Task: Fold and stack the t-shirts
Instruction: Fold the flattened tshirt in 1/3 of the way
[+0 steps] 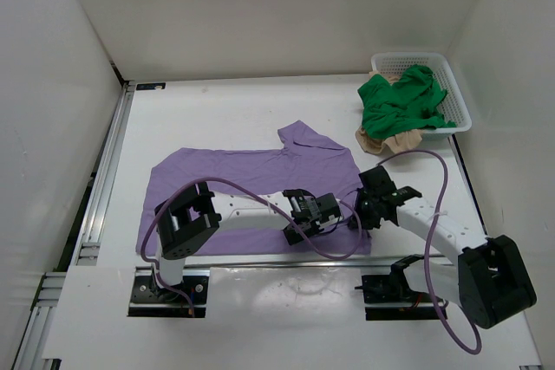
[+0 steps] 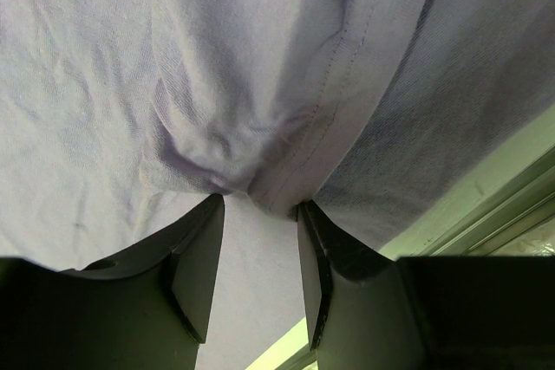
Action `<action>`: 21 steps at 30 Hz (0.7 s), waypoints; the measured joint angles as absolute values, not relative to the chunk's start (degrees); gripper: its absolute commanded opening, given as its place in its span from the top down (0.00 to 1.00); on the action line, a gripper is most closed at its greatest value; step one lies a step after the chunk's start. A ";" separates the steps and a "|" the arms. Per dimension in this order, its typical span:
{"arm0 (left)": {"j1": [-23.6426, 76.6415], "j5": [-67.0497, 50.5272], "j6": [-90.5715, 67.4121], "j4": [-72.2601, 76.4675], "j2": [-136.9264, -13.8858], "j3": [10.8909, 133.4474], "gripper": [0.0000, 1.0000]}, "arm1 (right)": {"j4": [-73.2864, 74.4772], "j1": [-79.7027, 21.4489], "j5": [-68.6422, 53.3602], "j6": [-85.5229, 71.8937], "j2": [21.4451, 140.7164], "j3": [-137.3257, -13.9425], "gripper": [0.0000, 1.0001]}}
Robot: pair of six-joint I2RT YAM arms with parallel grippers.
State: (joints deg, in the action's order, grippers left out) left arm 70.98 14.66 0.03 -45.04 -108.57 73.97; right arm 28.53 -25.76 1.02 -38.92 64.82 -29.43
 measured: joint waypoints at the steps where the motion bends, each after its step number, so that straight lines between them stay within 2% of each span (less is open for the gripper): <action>1: 70.98 14.66 0.03 -45.04 -108.57 74.00 0.50 | 28.36 -25.80 1.02 -38.92 64.88 -29.54 0.79; 14: 70.98 14.85 0.03 -45.17 -109.43 75.07 0.50 | 27.68 -25.91 0.86 -40.12 61.45 -29.76 0.79; 21: 70.98 15.03 0.03 -45.25 -109.45 75.09 0.50 | 27.05 -25.96 0.84 -40.10 64.25 -30.26 0.80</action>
